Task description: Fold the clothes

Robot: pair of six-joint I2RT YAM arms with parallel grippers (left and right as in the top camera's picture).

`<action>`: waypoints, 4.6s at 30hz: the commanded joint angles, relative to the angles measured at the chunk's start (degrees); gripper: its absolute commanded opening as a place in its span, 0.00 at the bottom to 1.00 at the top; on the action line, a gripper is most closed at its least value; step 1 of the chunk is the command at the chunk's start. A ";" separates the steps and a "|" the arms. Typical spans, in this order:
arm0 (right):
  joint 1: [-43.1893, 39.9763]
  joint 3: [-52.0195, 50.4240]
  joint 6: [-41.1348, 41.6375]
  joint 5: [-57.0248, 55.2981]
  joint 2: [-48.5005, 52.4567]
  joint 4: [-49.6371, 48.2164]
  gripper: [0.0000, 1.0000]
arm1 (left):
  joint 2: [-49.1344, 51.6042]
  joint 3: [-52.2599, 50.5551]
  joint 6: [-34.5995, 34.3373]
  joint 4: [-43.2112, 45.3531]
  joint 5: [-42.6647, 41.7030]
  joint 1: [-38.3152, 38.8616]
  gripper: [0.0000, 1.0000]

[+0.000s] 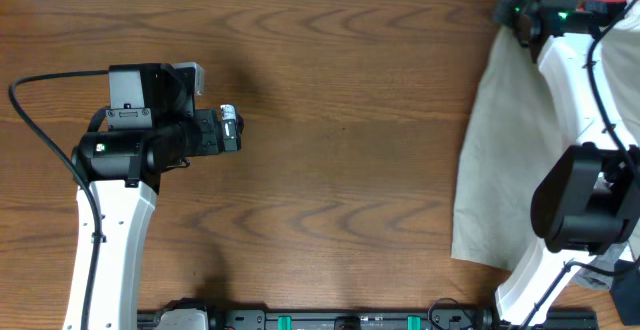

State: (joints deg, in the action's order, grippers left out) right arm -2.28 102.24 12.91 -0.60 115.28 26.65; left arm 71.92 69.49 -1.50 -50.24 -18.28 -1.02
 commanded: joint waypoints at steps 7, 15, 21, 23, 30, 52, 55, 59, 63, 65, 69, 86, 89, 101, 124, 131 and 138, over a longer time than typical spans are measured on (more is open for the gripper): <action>10.95 0.83 -5.20 8.81 -0.15 -2.86 0.01 | 0.37 1.25 -0.31 0.15 -0.52 0.20 0.99; 19.78 0.83 -5.99 15.91 -0.15 -6.19 0.01 | 0.31 1.25 -0.31 0.13 2.71 0.17 0.99; 28.22 0.83 -6.36 18.91 1.14 -9.51 0.01 | 0.24 1.25 -0.31 -0.31 6.27 0.07 0.99; 30.29 0.83 -6.34 20.63 2.14 -10.23 0.01 | 0.22 1.25 -0.33 -0.61 8.02 0.07 0.99; 37.05 0.83 -6.14 28.39 5.75 -10.21 0.01 | -0.70 1.27 -0.42 -3.19 17.38 0.07 0.99; 21.57 0.83 -2.05 20.57 2.67 9.94 0.74 | 16.20 -0.28 -0.70 12.87 -2.25 0.22 0.88; 17.75 0.83 -2.54 21.18 2.67 13.57 0.74 | 23.93 -0.28 -0.79 20.22 -7.63 0.70 0.85; 14.53 0.83 -4.57 25.66 2.67 17.79 0.73 | 32.68 -0.26 -3.91 29.73 -11.08 2.03 0.80; 12.70 0.83 -6.45 26.38 2.67 20.44 0.73 | 38.75 -0.26 -7.02 36.24 -11.06 3.13 0.68; 12.17 0.83 -7.78 26.34 2.67 21.68 0.73 | 41.18 -0.28 -7.50 38.69 -11.08 3.45 0.66; 11.69 0.83 -9.90 26.34 2.67 23.28 0.73 | 43.95 -0.26 -8.50 40.33 -10.49 3.63 0.55; 10.82 0.83 -10.43 20.52 2.69 23.74 0.74 | 40.48 -0.26 -12.85 16.02 11.91 -1.90 0.06; 10.91 0.83 -10.45 18.93 2.69 23.39 0.75 | 39.21 -0.26 -14.80 9.62 14.56 -4.81 0.06; 11.91 0.61 -11.93 18.80 2.95 21.94 0.77 | 35.76 -0.26 -25.59 -3.72 26.05 -18.67 0.06; 14.34 -5.35 -12.13 21.31 2.97 16.26 0.63 | 19.98 -0.15 6.99 18.93 -5.49 -6.73 0.06; 14.36 -5.35 -10.60 26.03 2.97 17.44 0.45 | 30.86 -0.15 11.54 36.46 -3.63 4.20 0.06; 14.36 -5.35 -10.40 26.10 2.97 21.29 0.44 | 41.33 -0.15 11.32 40.33 -3.34 5.44 0.06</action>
State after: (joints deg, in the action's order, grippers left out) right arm 11.86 97.06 1.96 24.16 119.92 47.37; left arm 111.13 69.69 8.69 -10.31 -22.11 4.71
